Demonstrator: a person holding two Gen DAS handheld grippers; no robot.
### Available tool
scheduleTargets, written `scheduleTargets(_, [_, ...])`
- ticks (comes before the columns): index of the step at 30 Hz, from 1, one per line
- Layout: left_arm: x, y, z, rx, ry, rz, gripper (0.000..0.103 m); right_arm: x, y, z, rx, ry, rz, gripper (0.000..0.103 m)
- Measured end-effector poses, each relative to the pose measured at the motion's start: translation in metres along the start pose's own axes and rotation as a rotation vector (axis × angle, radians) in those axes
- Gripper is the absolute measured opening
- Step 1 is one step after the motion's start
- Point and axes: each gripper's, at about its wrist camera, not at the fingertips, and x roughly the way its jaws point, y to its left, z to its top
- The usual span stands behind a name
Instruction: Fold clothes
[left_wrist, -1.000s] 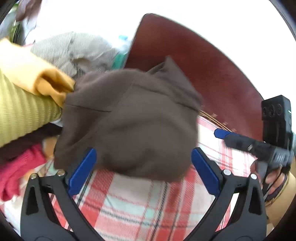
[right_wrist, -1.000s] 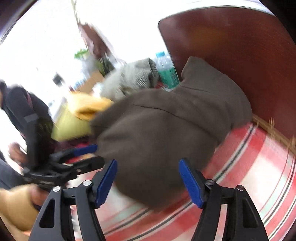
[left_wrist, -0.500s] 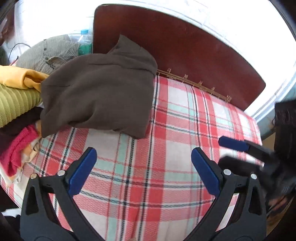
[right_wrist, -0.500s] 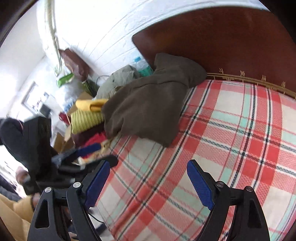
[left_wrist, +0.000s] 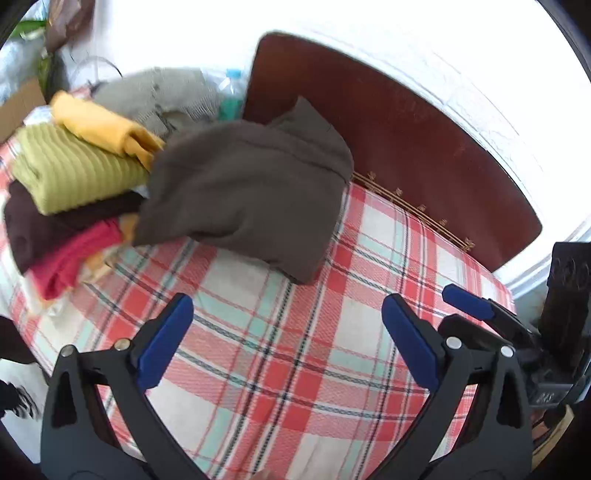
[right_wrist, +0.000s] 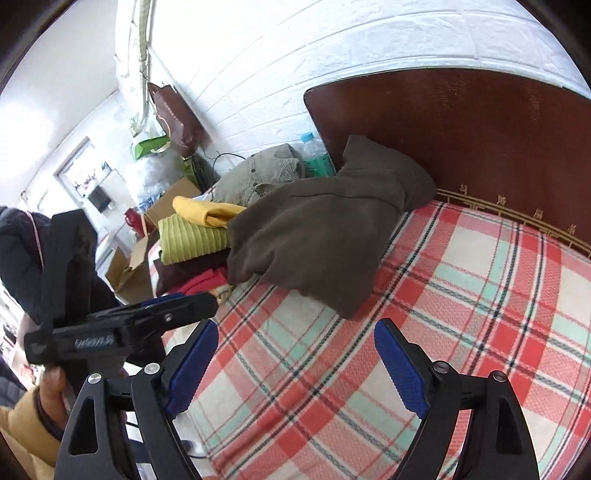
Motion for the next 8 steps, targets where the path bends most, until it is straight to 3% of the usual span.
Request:
scheduleTargets(3, [-0.015, -0.005, 0.0, 0.013, -0.058, -0.012, 0.102, 0.002, 0.004, 0.001, -0.004, 0.005, 0.003, 0.089])
scheduleTargets(8, [-0.02, -0.016, 0.004, 0.045, -0.067, 0.018, 0.102, -0.004, 0.005, 0.005, -0.001, -0.006, -0.011, 0.089])
